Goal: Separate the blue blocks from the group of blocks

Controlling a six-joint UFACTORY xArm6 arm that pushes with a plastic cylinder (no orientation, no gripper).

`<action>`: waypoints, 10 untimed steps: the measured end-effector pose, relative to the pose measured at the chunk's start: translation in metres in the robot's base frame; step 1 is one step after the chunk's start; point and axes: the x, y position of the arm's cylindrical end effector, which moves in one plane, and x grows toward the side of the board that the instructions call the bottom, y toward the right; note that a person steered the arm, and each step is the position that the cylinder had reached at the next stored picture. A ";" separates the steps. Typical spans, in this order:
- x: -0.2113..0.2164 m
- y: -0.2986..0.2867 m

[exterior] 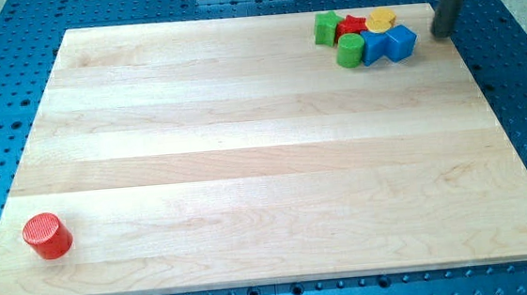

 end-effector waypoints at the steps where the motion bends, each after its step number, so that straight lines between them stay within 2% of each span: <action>1: 0.006 -0.027; 3: 0.013 -0.126; 6: 0.043 -0.121; 7: 0.086 -0.126; 8: 0.065 -0.125; 9: 0.019 -0.120; 10: 0.018 -0.163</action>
